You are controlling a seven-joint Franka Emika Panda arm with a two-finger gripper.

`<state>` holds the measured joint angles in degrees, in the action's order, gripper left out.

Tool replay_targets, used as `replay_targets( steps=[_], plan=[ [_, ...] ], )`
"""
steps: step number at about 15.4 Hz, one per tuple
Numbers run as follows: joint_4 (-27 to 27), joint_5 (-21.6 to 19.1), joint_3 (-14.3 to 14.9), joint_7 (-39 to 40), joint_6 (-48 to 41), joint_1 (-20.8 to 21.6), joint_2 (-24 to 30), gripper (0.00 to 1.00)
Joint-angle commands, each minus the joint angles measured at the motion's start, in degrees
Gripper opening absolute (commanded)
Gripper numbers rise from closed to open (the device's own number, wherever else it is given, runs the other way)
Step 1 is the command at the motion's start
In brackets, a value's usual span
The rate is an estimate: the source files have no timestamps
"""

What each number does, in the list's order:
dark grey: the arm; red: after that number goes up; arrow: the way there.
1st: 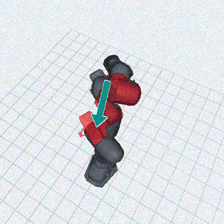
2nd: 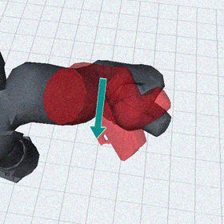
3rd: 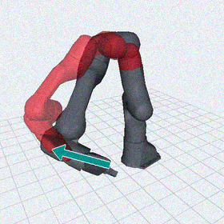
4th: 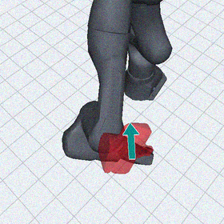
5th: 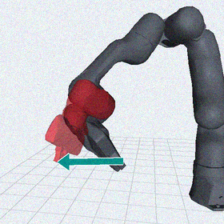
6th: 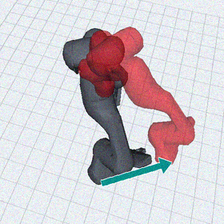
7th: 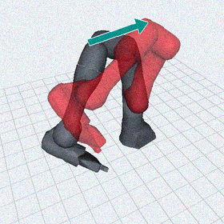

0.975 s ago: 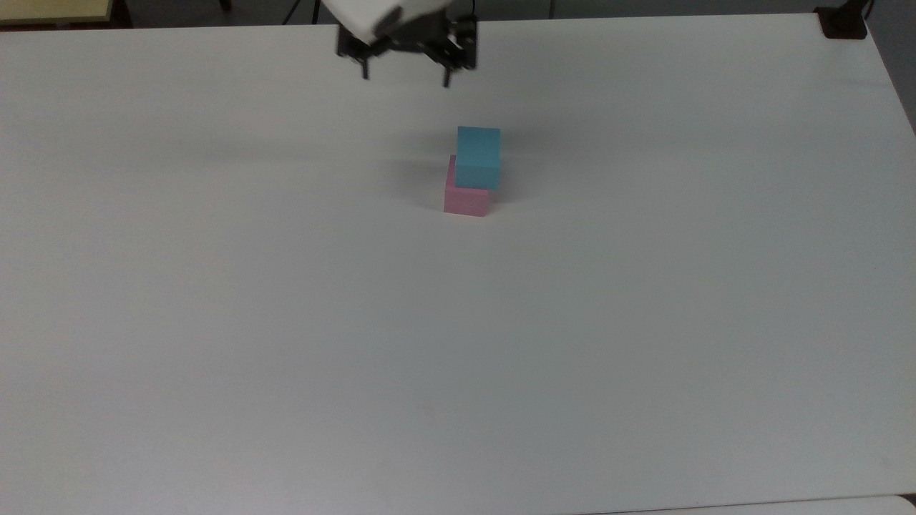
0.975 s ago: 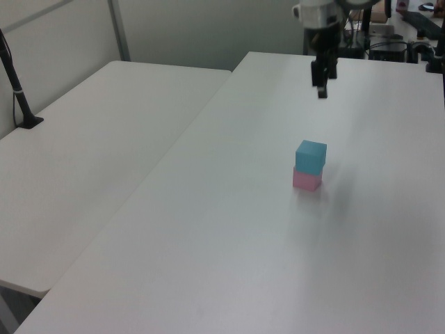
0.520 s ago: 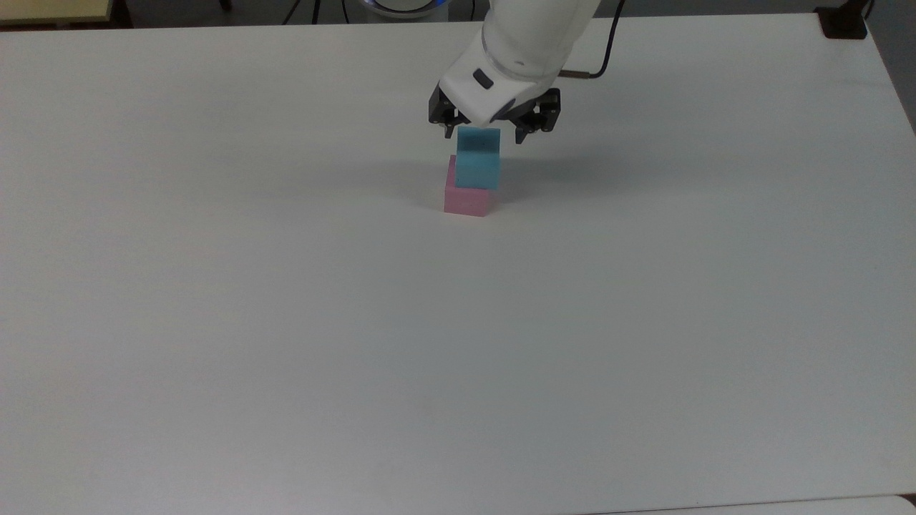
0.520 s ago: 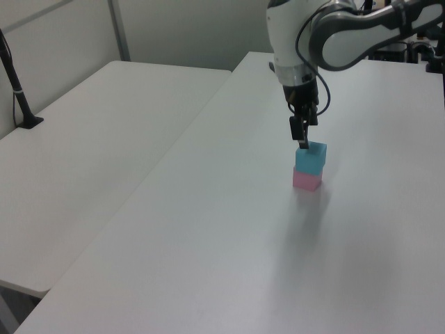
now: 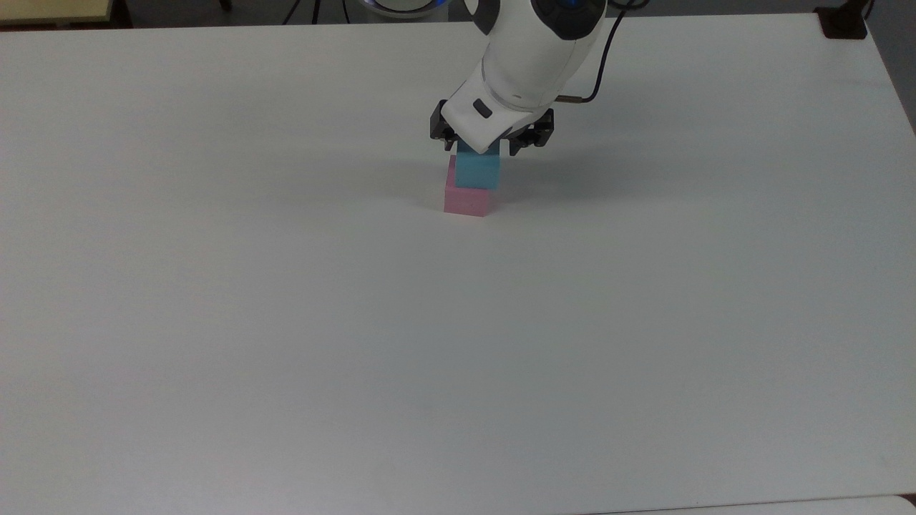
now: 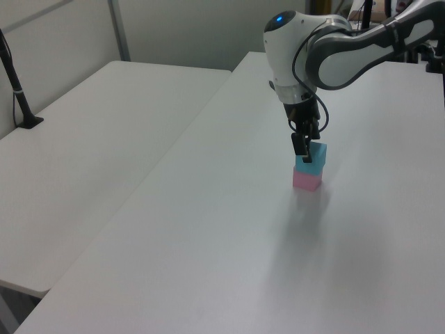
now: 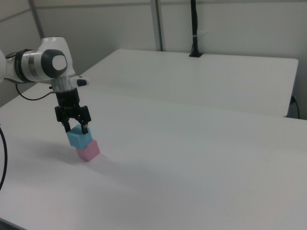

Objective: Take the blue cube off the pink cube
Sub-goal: 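Close the gripper on the light-blue cube and lift it off, then carry the light-blue cube away from the pink cube and lower it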

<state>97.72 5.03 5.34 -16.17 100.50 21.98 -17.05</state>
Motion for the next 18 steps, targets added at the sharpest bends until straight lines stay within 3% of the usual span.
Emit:
replay_targets(
  steps=[1,3,4,7,10,18],
  plan=[
    [1.8,0.7,-0.2,-0.8,1.8,1.7,0.2,0.44],
    [1.7,0.1,-0.2,-0.6,1.1,1.8,0.8,0.16],
    [1.6,-0.3,-0.2,-0.6,0.5,1.8,2.3,0.13],
    [1.9,-1.7,-0.2,-0.4,-3.3,2.2,7.5,0.13],
    [5.0,-3.2,-1.6,-1.3,-3.5,5.2,9.4,0.14],
    [5.9,-6.1,-1.6,-7.7,3.6,16.5,-0.3,0.21]
  ],
)
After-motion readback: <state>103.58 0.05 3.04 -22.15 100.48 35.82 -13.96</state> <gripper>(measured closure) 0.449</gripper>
